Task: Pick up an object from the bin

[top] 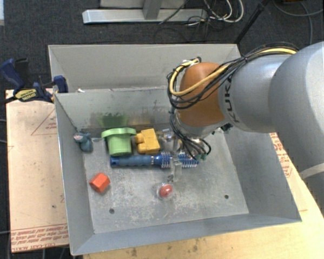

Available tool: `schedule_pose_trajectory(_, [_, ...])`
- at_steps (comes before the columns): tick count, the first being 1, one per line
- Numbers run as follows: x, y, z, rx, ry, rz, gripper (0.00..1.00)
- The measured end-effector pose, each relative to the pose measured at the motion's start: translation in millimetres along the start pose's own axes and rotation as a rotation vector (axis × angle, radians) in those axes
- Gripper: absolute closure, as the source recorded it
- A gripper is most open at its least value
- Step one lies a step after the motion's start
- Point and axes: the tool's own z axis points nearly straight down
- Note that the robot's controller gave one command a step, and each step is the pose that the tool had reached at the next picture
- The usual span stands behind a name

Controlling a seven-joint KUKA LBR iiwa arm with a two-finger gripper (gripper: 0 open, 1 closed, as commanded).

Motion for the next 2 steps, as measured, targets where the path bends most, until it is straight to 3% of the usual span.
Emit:
schedule_pose_trajectory(1, [-0.9, -1, -2, 0.001, -0.003, 0.002, 1.0])
schedule_pose_trajectory(2, [29.9, 6, -152, 0.001, -0.011, 0.05, 1.0])
